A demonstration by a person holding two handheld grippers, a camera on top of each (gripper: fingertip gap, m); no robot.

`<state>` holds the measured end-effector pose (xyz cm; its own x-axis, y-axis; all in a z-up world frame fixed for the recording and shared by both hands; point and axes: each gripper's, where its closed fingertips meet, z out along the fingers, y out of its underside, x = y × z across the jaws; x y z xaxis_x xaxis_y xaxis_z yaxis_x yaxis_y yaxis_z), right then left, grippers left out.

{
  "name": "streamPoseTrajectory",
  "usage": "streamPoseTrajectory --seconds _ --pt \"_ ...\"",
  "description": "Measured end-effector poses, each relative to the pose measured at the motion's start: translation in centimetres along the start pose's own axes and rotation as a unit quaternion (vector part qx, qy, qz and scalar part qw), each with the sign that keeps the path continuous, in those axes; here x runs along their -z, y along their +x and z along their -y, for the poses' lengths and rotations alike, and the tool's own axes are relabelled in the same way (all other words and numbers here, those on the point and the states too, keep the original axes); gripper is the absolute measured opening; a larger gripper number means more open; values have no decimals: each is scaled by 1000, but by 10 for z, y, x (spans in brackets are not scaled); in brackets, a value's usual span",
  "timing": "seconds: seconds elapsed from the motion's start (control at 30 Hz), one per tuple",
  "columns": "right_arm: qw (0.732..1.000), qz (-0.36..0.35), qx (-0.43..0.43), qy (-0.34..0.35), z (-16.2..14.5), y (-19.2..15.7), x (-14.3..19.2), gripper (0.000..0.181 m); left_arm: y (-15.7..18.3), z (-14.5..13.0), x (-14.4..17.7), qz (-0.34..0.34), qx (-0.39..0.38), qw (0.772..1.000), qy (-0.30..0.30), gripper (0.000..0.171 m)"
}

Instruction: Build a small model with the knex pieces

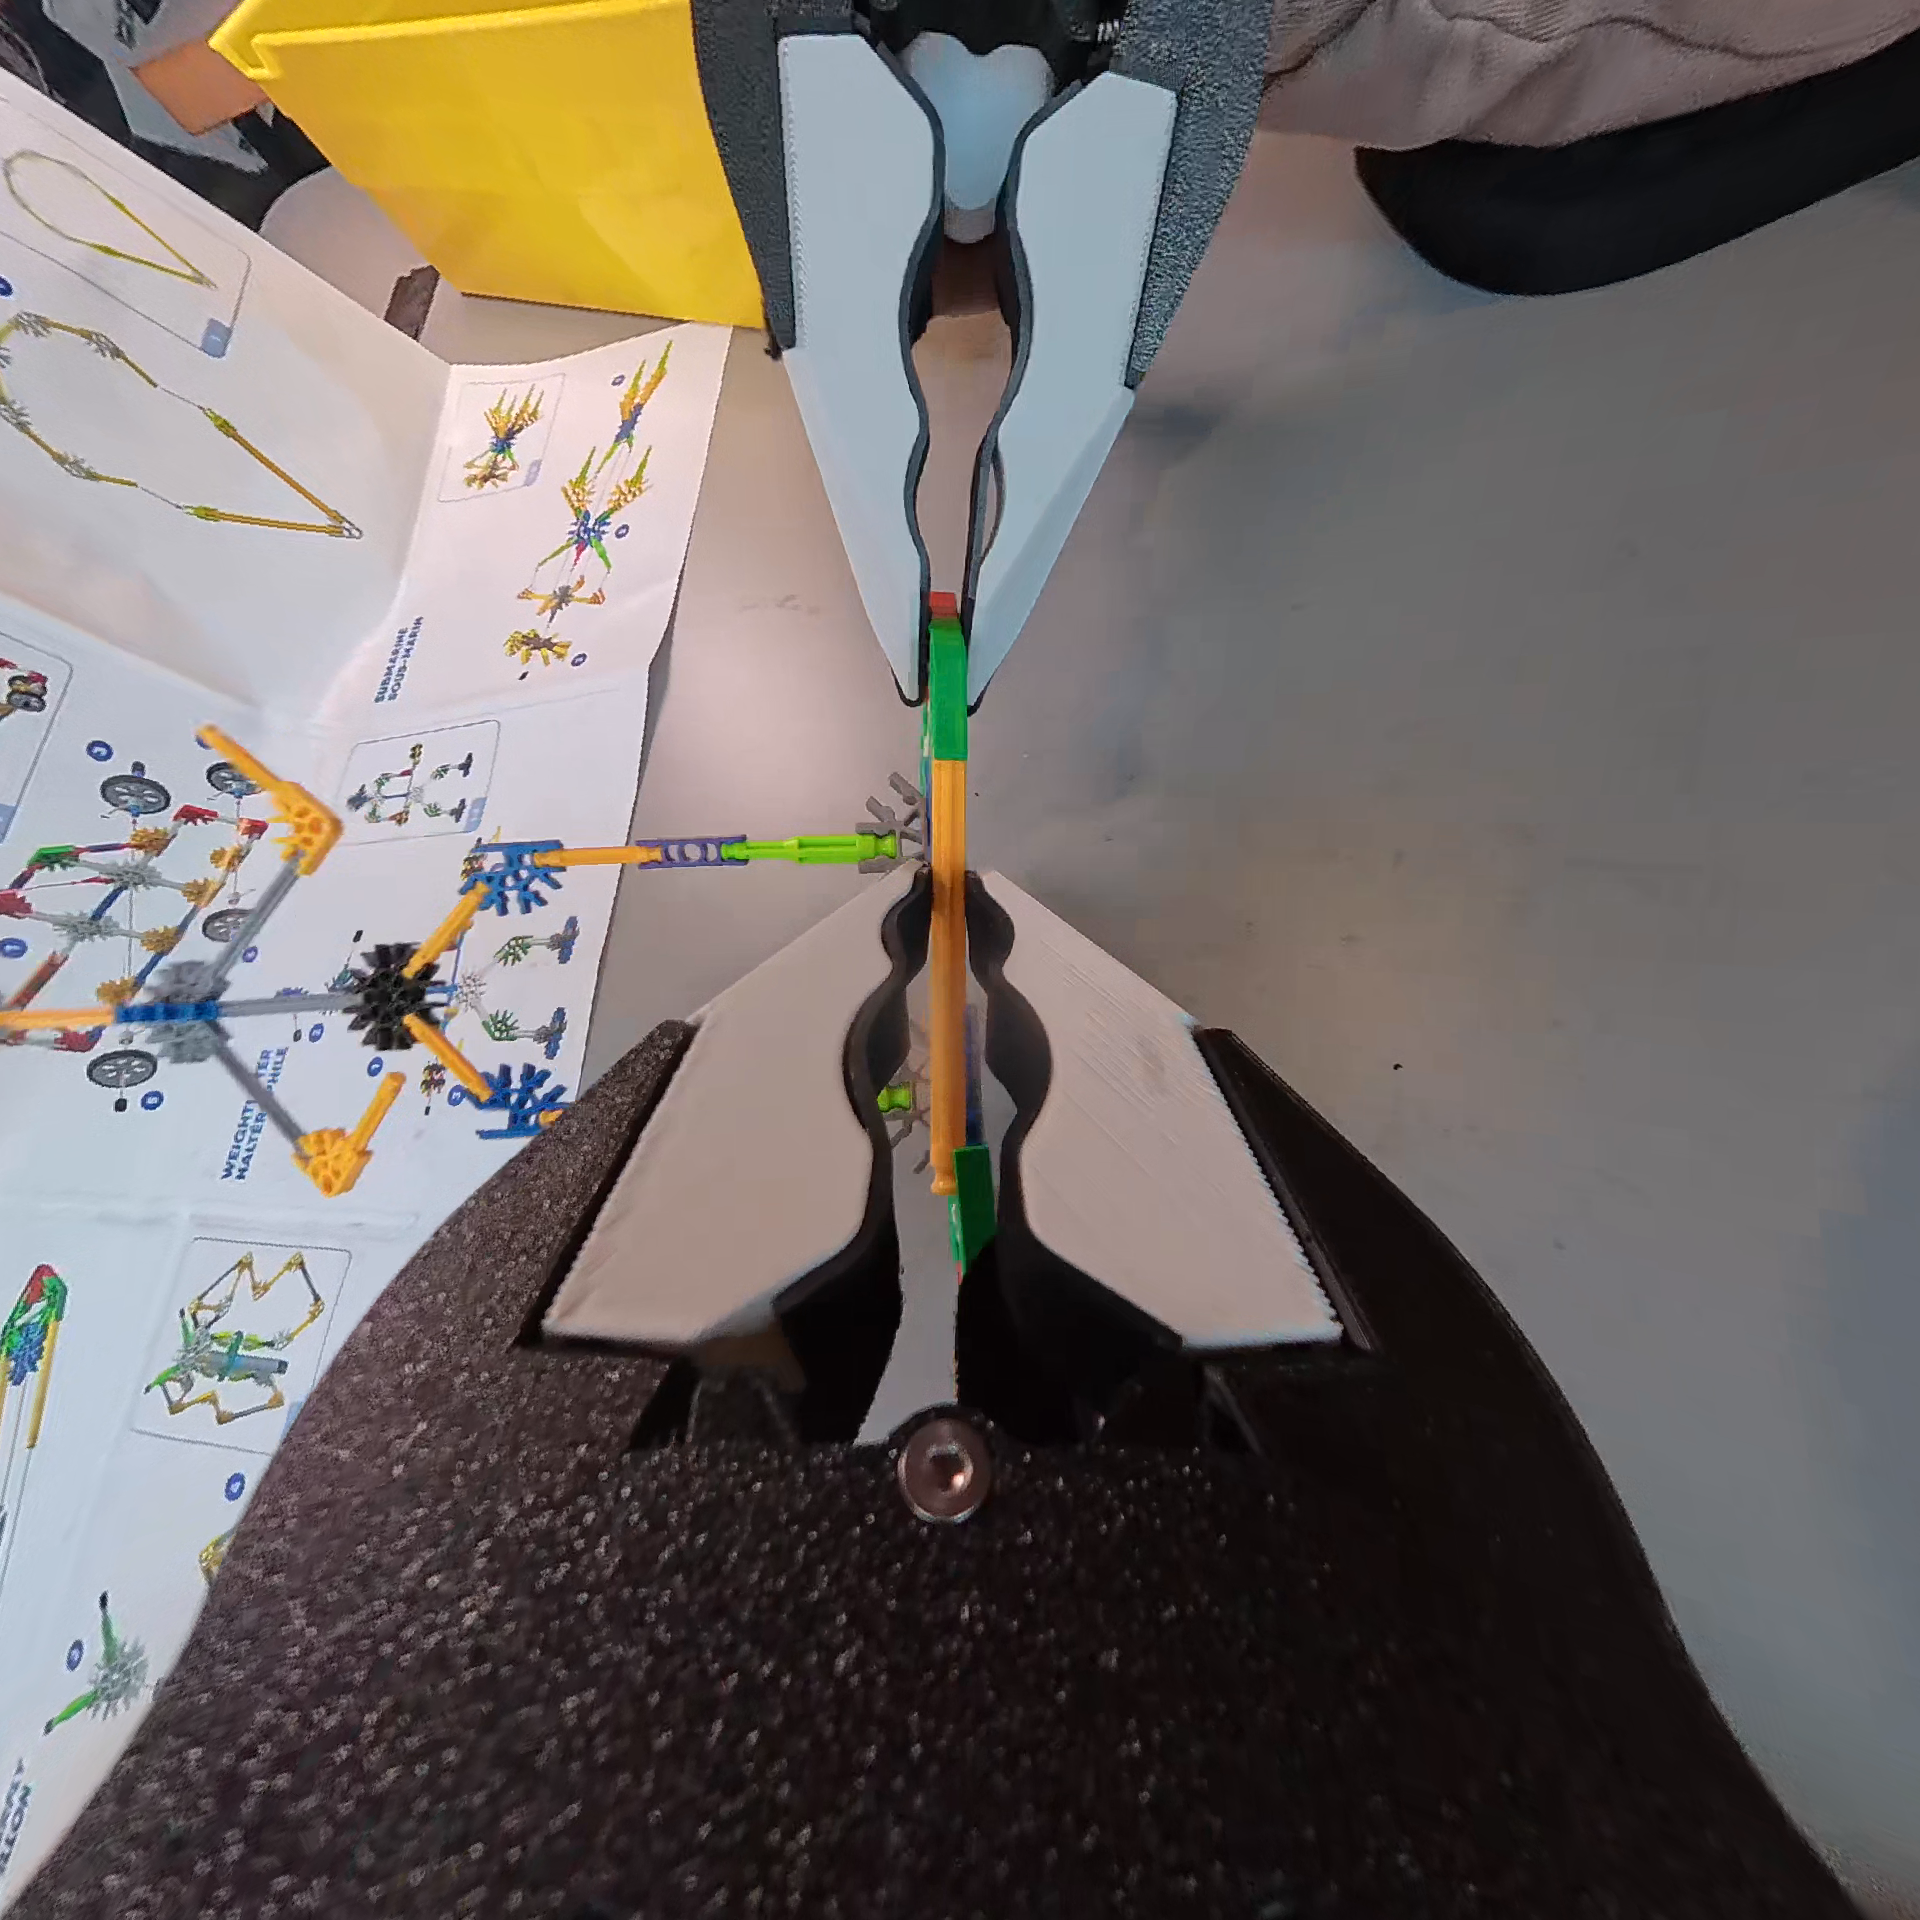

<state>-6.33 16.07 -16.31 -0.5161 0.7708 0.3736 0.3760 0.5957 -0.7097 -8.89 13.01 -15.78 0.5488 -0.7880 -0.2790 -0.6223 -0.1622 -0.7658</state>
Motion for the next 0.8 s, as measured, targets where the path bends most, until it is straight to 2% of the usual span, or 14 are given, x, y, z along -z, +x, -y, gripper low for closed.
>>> streamPoseTrajectory --seconds 0.1,0.2,0.3,0.4,0.47,0.67,0.8 --pt "998 42 -26 35 12 -8 11 6 15 11 5 -37 -13 999 29 6" --pt "985 127 -81 89 24 -25 25 6 36 30 13 -91 -17 993 70 7" --pt "955 218 -133 154 38 -41 38 6 55 50 23 -141 -17 983 116 7" --pt "910 304 -170 226 58 -54 55 5 71 60 28 -180 -24 974 133 7" --pt "892 349 -179 227 61 -64 59 5 85 62 26 -206 -34 970 126 8" --pt "882 362 -198 228 59 -64 59 5 88 56 14 -175 -76 978 89 6" --pt "877 373 -208 219 54 -67 55 5 88 47 6 -135 -135 980 47 6"
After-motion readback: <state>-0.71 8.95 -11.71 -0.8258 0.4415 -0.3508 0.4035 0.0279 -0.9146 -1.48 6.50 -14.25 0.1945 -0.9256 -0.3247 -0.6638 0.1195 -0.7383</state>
